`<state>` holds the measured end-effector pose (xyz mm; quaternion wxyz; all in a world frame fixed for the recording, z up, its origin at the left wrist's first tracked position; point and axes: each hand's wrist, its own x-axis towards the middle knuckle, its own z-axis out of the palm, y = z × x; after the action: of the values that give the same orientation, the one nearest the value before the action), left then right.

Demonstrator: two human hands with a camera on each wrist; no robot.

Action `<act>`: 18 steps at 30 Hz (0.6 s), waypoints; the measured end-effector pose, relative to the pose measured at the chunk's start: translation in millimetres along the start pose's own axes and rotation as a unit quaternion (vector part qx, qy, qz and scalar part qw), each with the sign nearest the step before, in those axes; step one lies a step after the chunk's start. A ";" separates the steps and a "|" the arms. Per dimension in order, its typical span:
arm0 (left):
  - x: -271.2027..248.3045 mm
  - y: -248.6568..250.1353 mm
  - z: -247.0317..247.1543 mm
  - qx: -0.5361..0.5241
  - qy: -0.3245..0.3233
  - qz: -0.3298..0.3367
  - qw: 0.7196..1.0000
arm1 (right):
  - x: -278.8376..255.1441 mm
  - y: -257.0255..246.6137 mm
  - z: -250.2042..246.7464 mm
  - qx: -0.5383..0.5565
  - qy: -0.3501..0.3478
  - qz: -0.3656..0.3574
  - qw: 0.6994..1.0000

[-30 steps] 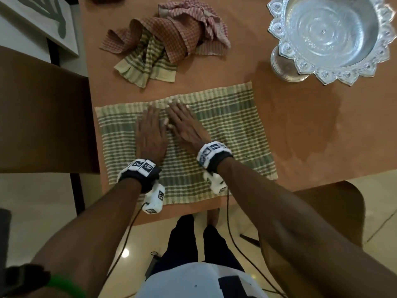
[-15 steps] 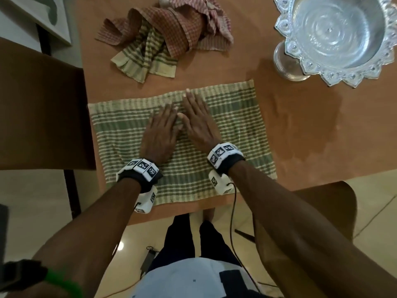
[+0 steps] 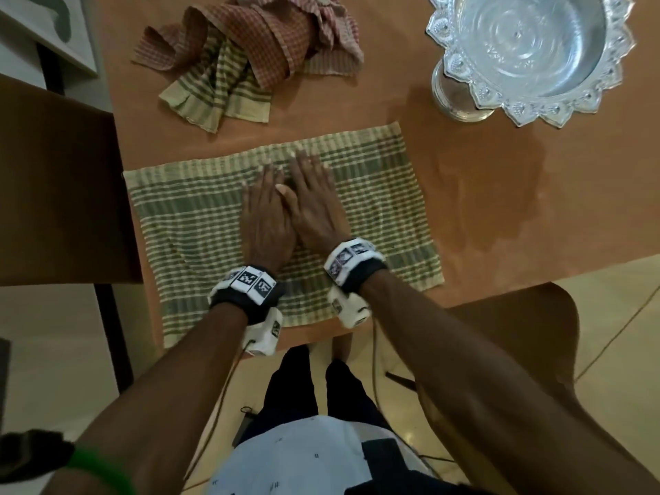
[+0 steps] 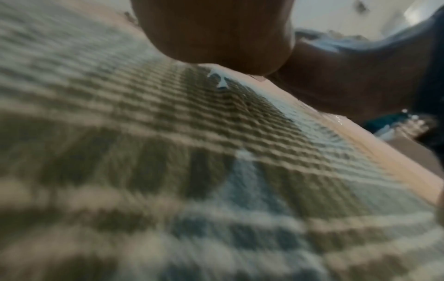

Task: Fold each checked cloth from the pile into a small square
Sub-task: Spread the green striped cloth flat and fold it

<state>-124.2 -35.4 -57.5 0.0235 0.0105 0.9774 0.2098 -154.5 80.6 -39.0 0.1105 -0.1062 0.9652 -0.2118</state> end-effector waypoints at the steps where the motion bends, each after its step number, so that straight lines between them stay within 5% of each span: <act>1: -8.6 -1.0 2.8 -0.014 0.008 -0.030 0.999 | -5.3 -4.8 5.9 0.015 -0.011 0.012 1.000; 5: -46.7 -48.5 -5.3 0.066 0.014 -0.108 0.992 | -30.6 61.7 -1.2 -0.050 0.004 0.017 0.999; 7: -49.2 -77.8 -17.8 0.079 0.035 -0.148 0.985 | -35.0 100.3 -19.3 -0.070 0.038 0.082 0.993; 10: -46.6 -105.1 -33.9 0.061 0.048 -0.213 0.974 | -36.9 109.4 -37.8 -0.058 0.042 0.108 0.992; 12: -43.2 -88.9 -33.1 0.067 0.044 -0.193 0.978 | -34.8 74.1 -27.7 -0.057 0.023 0.030 0.998; 16: -48.2 -29.1 -10.4 0.018 0.049 0.004 0.999 | -49.3 -0.7 11.8 -0.027 -0.030 -0.049 0.998; 18: -58.5 -43.9 -2.9 0.008 0.064 -0.051 0.997 | -61.3 18.4 14.5 -0.028 -0.036 -0.028 0.999</act>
<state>-66.4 -78.4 -70.5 -0.0288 -0.0524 0.9777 0.2012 -95.3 106.7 -49.5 0.1359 -0.1441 0.9628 -0.1839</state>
